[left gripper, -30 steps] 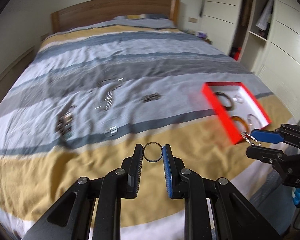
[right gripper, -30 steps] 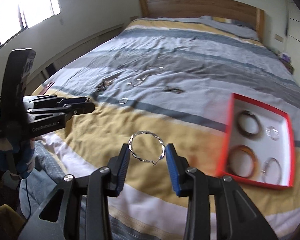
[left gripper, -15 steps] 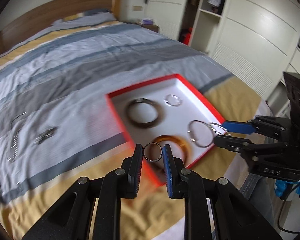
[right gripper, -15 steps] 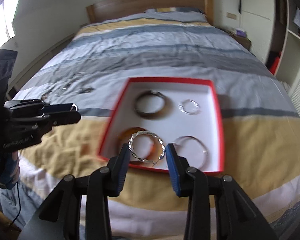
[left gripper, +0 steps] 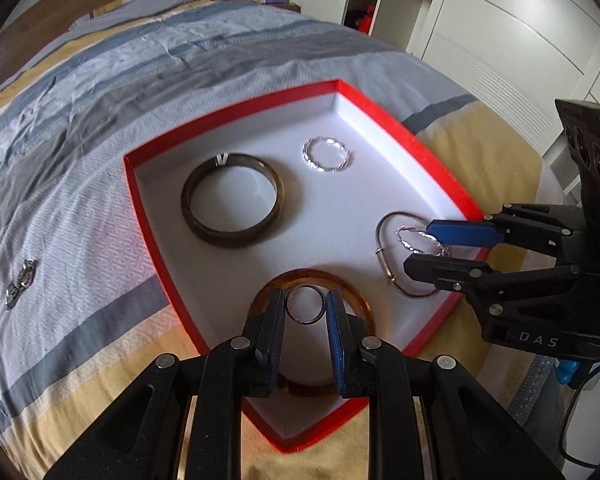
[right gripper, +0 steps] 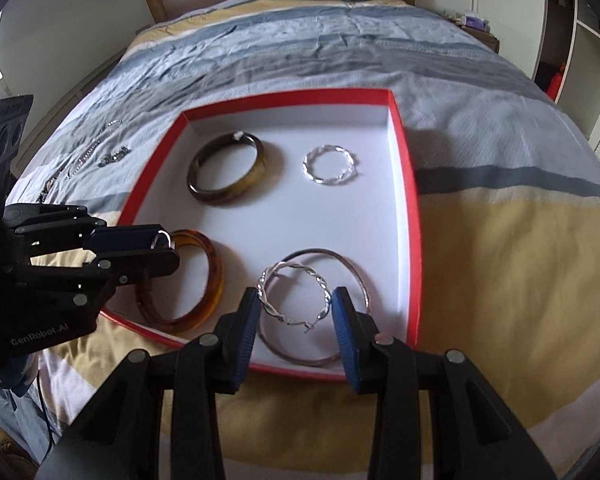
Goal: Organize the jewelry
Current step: 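Open both grippers to release the ring and hoop in the box, then move both grippers back over the remaining jewelry on the bed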
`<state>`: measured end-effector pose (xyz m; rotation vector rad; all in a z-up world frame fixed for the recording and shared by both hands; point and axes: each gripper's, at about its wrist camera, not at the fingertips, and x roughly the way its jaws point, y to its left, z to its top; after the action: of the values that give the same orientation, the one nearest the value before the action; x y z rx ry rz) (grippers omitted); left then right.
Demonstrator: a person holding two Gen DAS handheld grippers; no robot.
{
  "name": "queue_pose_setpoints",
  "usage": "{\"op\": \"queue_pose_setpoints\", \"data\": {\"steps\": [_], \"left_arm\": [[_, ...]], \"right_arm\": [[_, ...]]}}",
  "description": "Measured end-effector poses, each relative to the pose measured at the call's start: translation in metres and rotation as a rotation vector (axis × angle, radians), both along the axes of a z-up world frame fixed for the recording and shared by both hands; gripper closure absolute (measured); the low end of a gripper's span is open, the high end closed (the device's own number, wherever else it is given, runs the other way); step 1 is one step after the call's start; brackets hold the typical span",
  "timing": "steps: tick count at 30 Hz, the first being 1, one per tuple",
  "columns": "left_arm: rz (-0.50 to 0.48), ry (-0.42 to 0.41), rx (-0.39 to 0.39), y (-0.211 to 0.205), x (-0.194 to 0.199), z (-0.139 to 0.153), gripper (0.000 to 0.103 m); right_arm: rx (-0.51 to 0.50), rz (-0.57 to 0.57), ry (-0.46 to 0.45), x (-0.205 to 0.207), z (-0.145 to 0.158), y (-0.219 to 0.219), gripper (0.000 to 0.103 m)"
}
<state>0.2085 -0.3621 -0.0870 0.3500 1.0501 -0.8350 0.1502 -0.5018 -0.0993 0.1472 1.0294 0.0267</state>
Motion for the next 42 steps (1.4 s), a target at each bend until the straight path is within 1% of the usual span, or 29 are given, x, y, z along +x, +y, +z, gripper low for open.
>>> {"op": "queue_pose_setpoints", "data": {"steps": [5, 9, 12, 14, 15, 21, 23, 30, 37, 42], "left_arm": [[0.002, 0.018, 0.019, -0.001, 0.001, -0.012, 0.083], [0.01, 0.022, 0.017, 0.0, 0.001, -0.012, 0.082], [0.015, 0.027, 0.011, 0.002, 0.001, -0.011, 0.075], [0.018, 0.02, 0.005, 0.004, -0.002, -0.007, 0.065], [0.021, 0.014, 0.002, 0.005, -0.003, -0.005, 0.064], [0.035, -0.006, -0.018, 0.016, -0.011, 0.012, 0.06], [0.046, -0.015, -0.03, 0.022, -0.015, 0.019, 0.057], [0.075, -0.044, -0.057, 0.045, -0.026, 0.041, 0.054], [0.129, -0.063, -0.086, 0.08, -0.044, 0.059, 0.047], [0.162, -0.083, -0.095, 0.109, -0.061, 0.069, 0.046]], "right_arm": [[-0.004, 0.007, 0.023, 0.002, -0.007, -0.001, 0.067], [-0.018, 0.018, 0.036, 0.002, -0.008, 0.001, 0.067], [-0.015, 0.009, 0.04, 0.001, -0.007, 0.0, 0.067], [-0.012, 0.005, 0.044, 0.0, -0.006, -0.001, 0.067], [-0.014, 0.003, 0.043, -0.001, -0.005, -0.001, 0.067], [-0.027, -0.011, 0.042, -0.008, 0.003, 0.0, 0.066], [-0.028, -0.018, 0.037, -0.011, 0.007, 0.0, 0.066], [-0.049, -0.041, 0.025, -0.025, 0.021, 0.004, 0.064], [-0.047, -0.057, -0.009, -0.04, 0.04, 0.014, 0.064], [-0.038, -0.051, -0.046, -0.052, 0.056, 0.032, 0.064]]}}
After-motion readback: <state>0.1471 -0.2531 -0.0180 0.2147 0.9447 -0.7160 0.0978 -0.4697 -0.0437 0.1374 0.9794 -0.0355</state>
